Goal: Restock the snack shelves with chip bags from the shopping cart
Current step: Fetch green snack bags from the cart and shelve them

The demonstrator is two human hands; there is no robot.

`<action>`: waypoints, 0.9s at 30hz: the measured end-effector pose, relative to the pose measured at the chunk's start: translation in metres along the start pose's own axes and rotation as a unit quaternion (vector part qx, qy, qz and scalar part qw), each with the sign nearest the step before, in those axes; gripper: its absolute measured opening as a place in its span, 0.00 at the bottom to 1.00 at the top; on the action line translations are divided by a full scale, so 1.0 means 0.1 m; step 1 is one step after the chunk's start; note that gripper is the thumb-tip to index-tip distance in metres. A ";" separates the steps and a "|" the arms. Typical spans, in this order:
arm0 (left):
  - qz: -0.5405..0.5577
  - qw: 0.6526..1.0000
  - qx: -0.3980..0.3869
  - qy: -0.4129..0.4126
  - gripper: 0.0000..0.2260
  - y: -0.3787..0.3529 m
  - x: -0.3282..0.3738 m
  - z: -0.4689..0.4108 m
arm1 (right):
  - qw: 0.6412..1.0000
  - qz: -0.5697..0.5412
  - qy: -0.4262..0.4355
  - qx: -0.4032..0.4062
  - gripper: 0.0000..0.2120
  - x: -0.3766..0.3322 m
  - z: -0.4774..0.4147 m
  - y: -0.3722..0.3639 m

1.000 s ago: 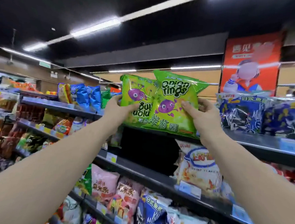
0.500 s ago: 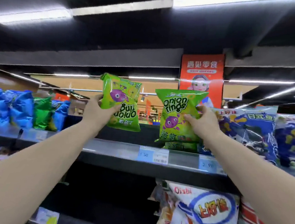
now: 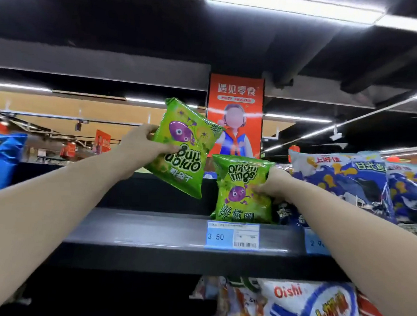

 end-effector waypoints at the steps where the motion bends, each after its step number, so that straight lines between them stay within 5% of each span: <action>1: 0.009 1.000 -0.016 0.000 0.26 -0.05 -0.01 -0.01 | 1.000 0.015 -0.005 0.009 0.20 -0.01 0.01 0.02; 6: 0.013 0.998 -0.053 -0.007 0.23 -0.20 0.04 0.02 | 0.991 -0.011 0.009 0.133 0.39 -0.09 0.14 0.27; 9: -0.032 0.996 -0.074 -0.026 0.25 -0.21 0.18 -0.02 | 0.981 0.011 0.059 0.185 0.28 -0.22 0.21 0.45; 13: -0.210 0.968 -0.113 -0.078 0.32 -0.33 0.50 -0.11 | 0.943 -0.148 0.159 0.254 0.12 -0.41 0.41 0.96; 16: -0.471 0.866 -0.110 -0.129 0.34 -0.60 0.80 -0.09 | 0.932 -0.158 0.261 0.193 0.23 -0.73 0.66 1.16; 19: -0.554 0.799 -0.153 -0.178 0.32 -0.99 1.08 0.02 | 0.966 -0.093 0.237 0.054 0.38 -0.81 0.73 1.01; 24: -0.534 0.792 -0.153 -0.253 0.32 -1.33 1.30 0.14 | 0.987 -0.056 0.148 0.002 0.35 -0.55 0.64 0.74; 27: -0.467 0.832 -0.080 -0.290 0.41 -1.25 1.32 0.13 | 0.982 -0.148 0.115 0.024 0.30 -0.22 0.56 0.68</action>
Point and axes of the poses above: each hand's wrist, its own z-axis away from the middle knuckle, its own y-axis out of the back of the hand, x = y × z, the point moved 10 cm from there along -z, towards the middle knuckle, and after that the axes turned 6 degrees about -x, right-handed, at the moved point
